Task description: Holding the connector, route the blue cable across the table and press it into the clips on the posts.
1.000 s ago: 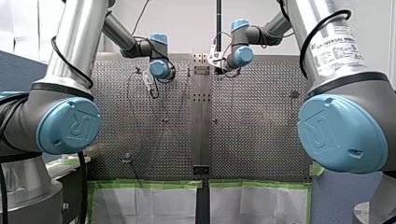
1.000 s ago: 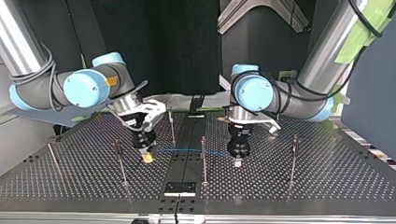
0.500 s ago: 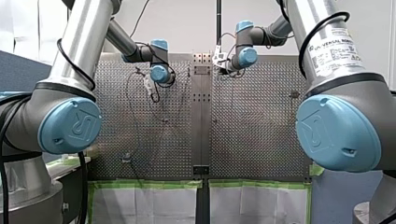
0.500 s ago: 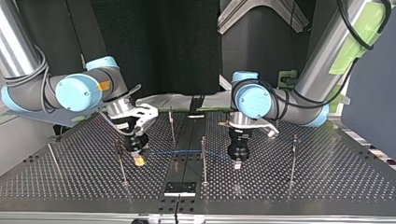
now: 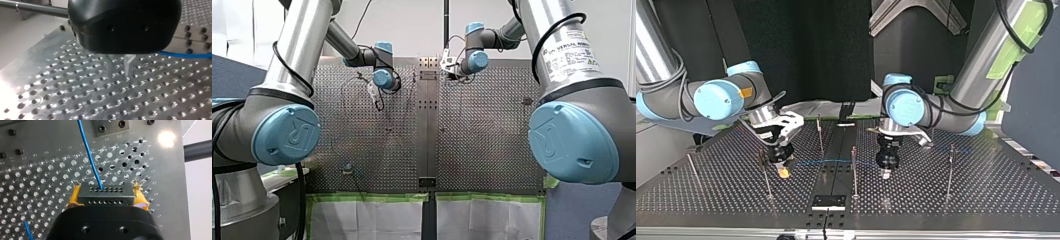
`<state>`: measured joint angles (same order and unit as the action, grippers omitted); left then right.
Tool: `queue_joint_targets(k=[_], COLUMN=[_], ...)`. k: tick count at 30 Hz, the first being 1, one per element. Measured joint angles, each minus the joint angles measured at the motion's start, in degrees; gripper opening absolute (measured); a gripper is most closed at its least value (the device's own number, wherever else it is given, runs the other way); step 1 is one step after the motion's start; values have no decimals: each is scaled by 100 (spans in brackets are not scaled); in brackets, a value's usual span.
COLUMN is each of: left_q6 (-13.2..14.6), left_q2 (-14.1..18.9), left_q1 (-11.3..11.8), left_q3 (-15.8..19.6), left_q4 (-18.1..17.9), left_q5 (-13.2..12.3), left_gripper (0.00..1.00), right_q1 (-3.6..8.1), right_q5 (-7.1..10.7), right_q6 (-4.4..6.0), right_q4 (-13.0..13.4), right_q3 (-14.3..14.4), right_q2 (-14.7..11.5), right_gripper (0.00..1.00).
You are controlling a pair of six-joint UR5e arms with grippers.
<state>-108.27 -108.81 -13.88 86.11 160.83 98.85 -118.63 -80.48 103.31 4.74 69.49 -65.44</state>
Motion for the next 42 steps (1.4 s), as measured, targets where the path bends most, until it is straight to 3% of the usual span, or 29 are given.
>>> queue_joint_targets(k=[1,8,25,34,42], left_q6=[25,210,190,152,195], left_q2=[5,181,959,1395,1754], left_q1=[-8,-97,-477,-620,-907], left_q3=[0,67,816,1013,991], left_q4=[39,398,1208,1369,1302], left_q5=[14,216,190,186,316], left_gripper=[100,100,100,100,100], right_q1=[0,-6,-10,-35,-16], right_q5=[2,10,-217,-243,-285], right_q6=[0,-2,-54,-86,-154], right_q4=[-3,-62,-365,-457,-548], right_q3=[0,0,35,54,155], right_q2=[-1,-30,-441,-459,-544], right_gripper=[0,0,0,0,0])
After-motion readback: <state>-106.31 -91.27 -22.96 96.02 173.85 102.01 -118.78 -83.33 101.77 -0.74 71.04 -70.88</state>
